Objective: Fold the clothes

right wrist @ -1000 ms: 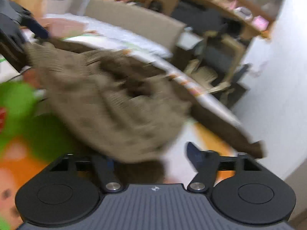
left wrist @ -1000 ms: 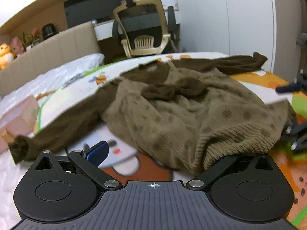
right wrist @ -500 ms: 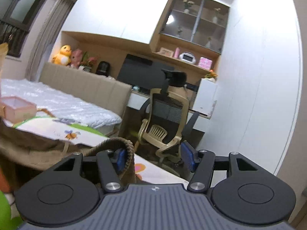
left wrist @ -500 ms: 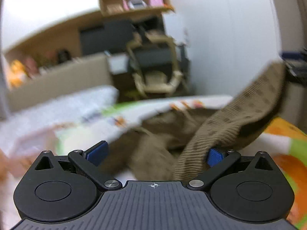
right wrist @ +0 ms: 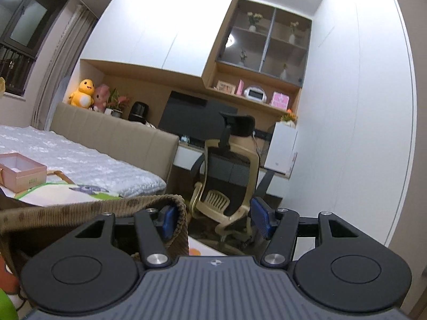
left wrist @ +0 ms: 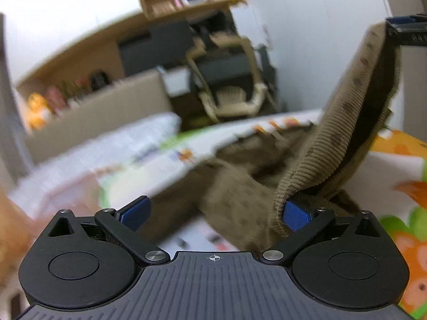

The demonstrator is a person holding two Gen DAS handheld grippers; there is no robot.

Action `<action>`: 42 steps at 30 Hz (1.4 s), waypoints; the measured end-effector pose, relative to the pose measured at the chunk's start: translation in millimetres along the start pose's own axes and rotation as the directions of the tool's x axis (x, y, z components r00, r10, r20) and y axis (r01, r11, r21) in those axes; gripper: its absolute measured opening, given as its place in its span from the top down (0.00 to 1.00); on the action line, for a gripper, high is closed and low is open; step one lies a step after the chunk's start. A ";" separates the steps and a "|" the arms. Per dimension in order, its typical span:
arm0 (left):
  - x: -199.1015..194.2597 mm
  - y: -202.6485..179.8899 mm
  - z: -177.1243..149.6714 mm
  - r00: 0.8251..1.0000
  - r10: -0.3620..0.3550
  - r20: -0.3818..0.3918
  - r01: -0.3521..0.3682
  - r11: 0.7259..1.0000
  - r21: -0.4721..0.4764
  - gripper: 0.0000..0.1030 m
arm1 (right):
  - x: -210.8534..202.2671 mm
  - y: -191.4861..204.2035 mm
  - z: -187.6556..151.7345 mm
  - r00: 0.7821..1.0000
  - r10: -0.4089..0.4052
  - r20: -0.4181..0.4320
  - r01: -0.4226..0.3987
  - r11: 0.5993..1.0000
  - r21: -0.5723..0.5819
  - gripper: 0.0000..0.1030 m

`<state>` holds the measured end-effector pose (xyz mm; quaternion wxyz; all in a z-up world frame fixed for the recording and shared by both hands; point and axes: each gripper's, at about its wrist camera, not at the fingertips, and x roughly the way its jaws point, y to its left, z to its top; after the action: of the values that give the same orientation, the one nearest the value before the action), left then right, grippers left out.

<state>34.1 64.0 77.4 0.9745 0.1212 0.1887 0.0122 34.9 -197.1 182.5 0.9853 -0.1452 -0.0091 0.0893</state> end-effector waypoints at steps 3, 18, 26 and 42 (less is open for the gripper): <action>-17.7 11.5 16.0 0.998 -0.038 0.050 0.042 0.996 -0.074 0.00 | 1.5 3.2 6.3 1.000 0.002 0.018 -0.002 1.000 -0.013 0.45; 26.8 -133.5 -1.8 0.993 -0.115 0.036 0.109 0.982 0.152 0.00 | 1.7 10.8 3.5 0.995 -0.074 0.064 0.077 0.996 -0.037 0.45; 24.4 -51.6 -42.2 0.994 0.111 -0.006 -0.111 0.994 -0.025 0.00 | 5.0 -7.1 -9.3 0.996 -0.086 0.025 0.085 0.996 0.024 0.45; 5.1 -11.3 -19.4 0.973 0.219 0.079 -0.230 0.956 0.181 0.00 | -16.7 -14.5 -12.7 0.995 -0.096 0.027 0.097 0.995 -0.027 0.45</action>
<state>31.4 57.9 55.4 0.9559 0.2342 0.1458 0.1012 21.5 -217.4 174.7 0.9861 -0.1574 -0.0302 0.0435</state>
